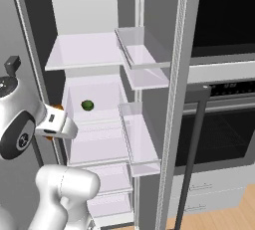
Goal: Place one avocado and one chicken drumstick in each tupperware on the nearby counter, to pack two identical lunches.
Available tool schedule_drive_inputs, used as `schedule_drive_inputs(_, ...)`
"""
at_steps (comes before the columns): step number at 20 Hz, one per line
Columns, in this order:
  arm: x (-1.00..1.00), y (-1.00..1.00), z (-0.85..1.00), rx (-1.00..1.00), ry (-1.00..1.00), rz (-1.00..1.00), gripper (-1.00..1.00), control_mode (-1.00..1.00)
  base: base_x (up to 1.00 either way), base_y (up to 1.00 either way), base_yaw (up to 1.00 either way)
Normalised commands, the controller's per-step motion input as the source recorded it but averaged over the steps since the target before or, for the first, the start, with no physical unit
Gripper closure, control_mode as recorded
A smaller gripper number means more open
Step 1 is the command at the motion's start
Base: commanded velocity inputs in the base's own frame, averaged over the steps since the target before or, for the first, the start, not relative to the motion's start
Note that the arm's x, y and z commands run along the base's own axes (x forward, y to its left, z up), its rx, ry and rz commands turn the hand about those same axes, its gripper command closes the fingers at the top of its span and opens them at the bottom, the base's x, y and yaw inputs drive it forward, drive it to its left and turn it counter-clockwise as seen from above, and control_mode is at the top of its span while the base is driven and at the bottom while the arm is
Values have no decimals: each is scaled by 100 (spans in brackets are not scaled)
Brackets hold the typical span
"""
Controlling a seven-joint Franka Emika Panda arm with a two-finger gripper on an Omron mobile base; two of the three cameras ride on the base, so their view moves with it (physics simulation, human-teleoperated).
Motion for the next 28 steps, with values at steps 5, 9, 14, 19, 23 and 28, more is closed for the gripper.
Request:
schedule_drive_inputs(5, 0, 0, 0, 0, 0, 0, 100, -100, 0, 0, 0)
schedule_drive_inputs(9, -13, 0, 0, 0, 0, 0, 100, 100, -22, 0, 0)
schedule_drive_inputs(14, 0, 0, 0, 0, 0, 0, 100, 100, -100, -5, -9)
schedule_drive_inputs(19, 0, 0, 0, 0, 0, 0, 100, 100, -86, -23, -46)
schedule_drive_inputs(23, 0, 0, 0, 0, 0, 0, 100, 100, -33, -33, -70)
schedule_drive_inputs(28, 0, 0, 0, 0, 0, 0, 100, 100, -27, -40, -69)
